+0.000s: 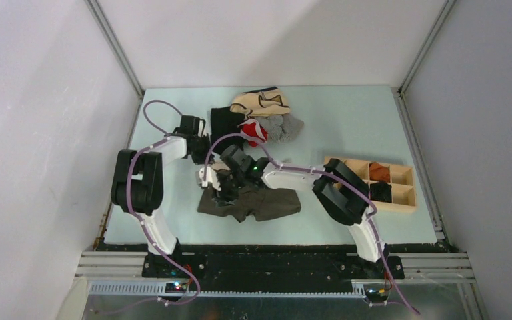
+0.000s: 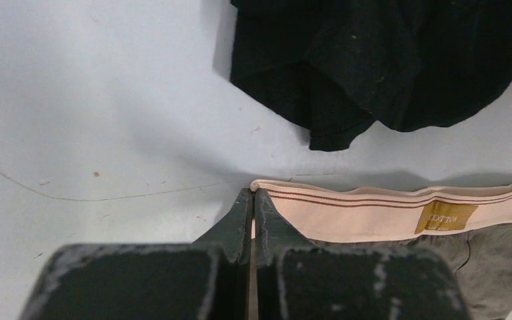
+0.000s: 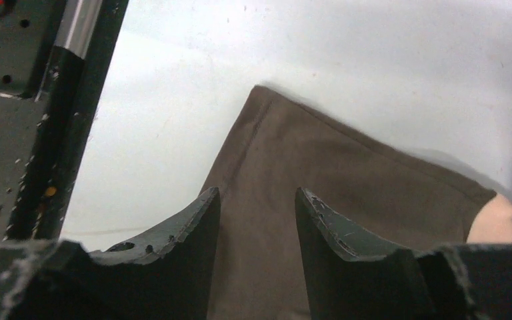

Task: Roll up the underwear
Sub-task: Fold the underwear at the center of the board.

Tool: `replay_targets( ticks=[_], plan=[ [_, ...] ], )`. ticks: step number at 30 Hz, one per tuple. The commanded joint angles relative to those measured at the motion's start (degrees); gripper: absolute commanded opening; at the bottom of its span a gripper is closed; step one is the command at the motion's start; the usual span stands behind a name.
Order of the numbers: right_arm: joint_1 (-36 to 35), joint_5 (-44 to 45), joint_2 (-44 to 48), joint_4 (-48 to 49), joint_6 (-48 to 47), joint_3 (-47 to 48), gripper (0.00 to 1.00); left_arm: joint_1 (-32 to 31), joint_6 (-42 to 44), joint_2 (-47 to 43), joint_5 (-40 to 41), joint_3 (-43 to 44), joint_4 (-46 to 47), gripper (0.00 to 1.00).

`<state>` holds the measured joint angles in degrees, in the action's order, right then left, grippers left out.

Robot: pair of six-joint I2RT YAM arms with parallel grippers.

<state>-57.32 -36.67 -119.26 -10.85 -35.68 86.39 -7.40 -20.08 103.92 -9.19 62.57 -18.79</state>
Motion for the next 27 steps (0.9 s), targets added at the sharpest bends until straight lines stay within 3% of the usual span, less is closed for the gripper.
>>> replay_targets(
  ticks=[1,11,19,27],
  plan=[
    [-2.34,5.08,-2.05,8.47,-2.67,5.31,0.5,2.54,-4.52,-2.84,0.13,-1.45,0.38,0.0],
    [-5.82,5.99,-10.02,8.0,-0.45,13.53,0.53,4.76,-3.71,-2.95,-2.74,-3.41,2.24,0.0],
    [-7.24,1.84,-11.68,-1.07,-3.32,16.69,0.5,5.16,-0.29,-3.25,-6.26,-5.42,4.11,0.0],
    [-8.18,3.84,-14.5,-2.88,-3.56,19.32,0.49,5.17,5.64,-2.99,0.05,-0.32,-3.42,0.0]
  ],
)
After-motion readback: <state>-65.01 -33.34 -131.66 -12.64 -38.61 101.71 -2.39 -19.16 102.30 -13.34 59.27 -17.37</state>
